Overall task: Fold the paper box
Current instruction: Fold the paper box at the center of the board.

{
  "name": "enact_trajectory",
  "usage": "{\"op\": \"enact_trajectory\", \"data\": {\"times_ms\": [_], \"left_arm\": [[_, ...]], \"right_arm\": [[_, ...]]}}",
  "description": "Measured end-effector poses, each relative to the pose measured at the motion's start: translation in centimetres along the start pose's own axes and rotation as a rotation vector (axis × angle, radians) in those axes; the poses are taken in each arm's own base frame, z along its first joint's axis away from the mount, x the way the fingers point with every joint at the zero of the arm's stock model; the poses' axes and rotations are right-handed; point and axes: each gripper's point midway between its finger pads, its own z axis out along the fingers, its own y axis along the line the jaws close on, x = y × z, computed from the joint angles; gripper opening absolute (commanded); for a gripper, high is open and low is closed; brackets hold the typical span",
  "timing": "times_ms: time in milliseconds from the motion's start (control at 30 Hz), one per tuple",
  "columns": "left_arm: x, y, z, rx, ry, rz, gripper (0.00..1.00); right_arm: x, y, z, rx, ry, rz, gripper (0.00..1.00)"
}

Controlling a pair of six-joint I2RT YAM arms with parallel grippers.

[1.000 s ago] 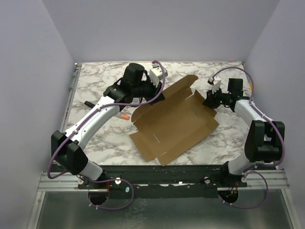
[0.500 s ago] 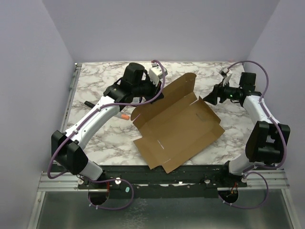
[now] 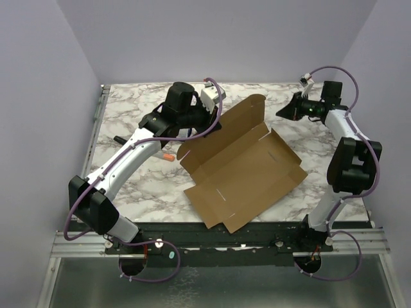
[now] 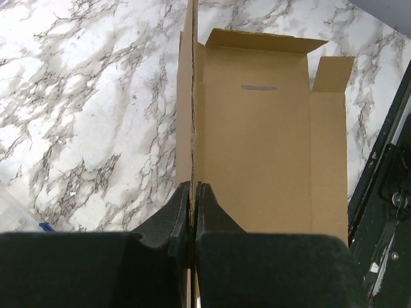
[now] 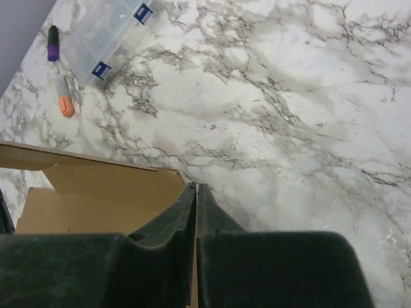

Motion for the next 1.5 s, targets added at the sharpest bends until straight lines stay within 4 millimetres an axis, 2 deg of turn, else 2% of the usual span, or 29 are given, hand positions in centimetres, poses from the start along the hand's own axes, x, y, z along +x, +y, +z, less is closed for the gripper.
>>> {"op": "enact_trajectory", "data": {"times_ms": [67,200,433,567,900,1233,1500], "left_arm": [[0.0,0.0,0.0,0.0,0.0,0.002,0.0],[0.0,0.0,0.0,0.0,0.0,0.006,0.0],[-0.5,0.0,-0.1,-0.001,-0.009,0.011,0.0],[-1.1,0.0,-0.3,-0.002,-0.024,0.019,0.0],[-0.9,0.3,-0.1,-0.017,-0.016,0.019,0.0],[-0.8,0.6,0.1,-0.023,-0.01,0.028,0.0],[-0.8,0.7,0.1,-0.025,-0.011,0.059,0.0]], "right_arm": [[0.6,-1.4,0.9,0.003,0.02,0.03,0.06],[2.3,-3.0,2.5,-0.009,0.07,0.065,0.06],[5.2,-2.6,4.3,-0.063,0.155,0.07,0.06],[5.9,-2.0,4.7,-0.098,0.182,0.055,0.05],[6.8,0.5,3.9,-0.226,0.192,-0.003,0.1],[6.6,3.3,2.7,-0.346,0.18,-0.048,0.27],[6.5,4.6,2.4,-0.394,0.186,-0.052,0.4]]}}
